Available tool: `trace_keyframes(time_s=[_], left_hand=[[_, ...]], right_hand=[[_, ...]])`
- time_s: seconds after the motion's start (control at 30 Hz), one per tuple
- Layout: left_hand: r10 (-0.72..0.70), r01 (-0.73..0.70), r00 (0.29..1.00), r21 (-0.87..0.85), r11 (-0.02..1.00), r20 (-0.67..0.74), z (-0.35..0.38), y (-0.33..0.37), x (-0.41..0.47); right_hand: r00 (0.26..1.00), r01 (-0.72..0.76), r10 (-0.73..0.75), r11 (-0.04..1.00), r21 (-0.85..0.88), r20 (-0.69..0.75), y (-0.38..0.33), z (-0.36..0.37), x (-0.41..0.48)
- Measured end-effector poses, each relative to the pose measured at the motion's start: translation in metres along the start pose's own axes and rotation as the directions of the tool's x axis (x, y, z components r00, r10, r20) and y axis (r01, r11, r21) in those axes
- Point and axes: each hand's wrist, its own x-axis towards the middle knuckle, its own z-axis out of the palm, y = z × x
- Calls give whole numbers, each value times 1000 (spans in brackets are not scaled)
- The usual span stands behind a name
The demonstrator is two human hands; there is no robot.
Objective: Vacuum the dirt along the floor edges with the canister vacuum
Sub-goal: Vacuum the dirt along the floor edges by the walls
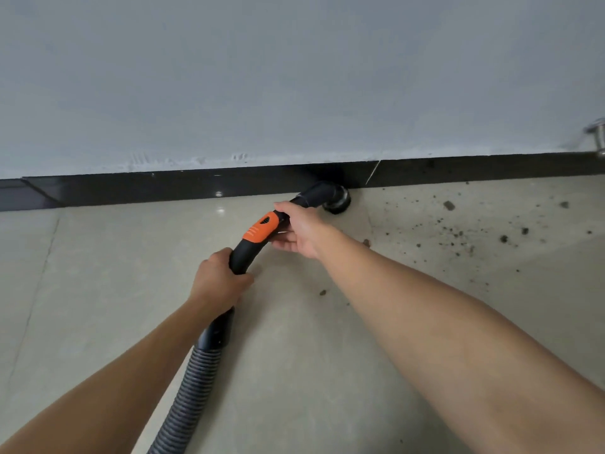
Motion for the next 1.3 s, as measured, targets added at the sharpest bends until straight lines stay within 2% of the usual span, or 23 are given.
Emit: trace_keyframes(time_s=[0.17,0.33,0.47,0.6,0.73,0.87,1.1,1.2,1.3], left_hand=[[46,-45,999,51,998,-15,-2,5,3],[98,-103,992,65,993,81,18,39,7],[-3,-1,995,46,999,99,-8,7,-20],[-151,151,988,-5,989,26,-44,-56,-62],[-214,213,977,-60,975,-17,-47,-85,-82],[-141,144,989,-62,988,51,-27,-61,-72],[47,-45,969,-16,999,242,39,16,-51],[53,-58,967,15,998,248,40,16,-52],[19,-28,980,42,999,200,16,-3,-54]], right_hand=[[1000,7,-7,999,31,16,3,-6,6],[997,3,5,996,91,-82,-6,-43,-2],[999,-34,36,997,68,-28,15,-3,-19],[996,-35,36,999,-10,79,52,73,-31],[988,-14,23,998,-55,152,71,105,-36],[997,-16,18,1000,-27,79,61,62,-44],[983,-38,56,994,103,-177,50,-55,-61],[981,-38,61,991,125,-184,54,-59,-64],[991,-43,59,991,129,-116,55,-28,-62]])
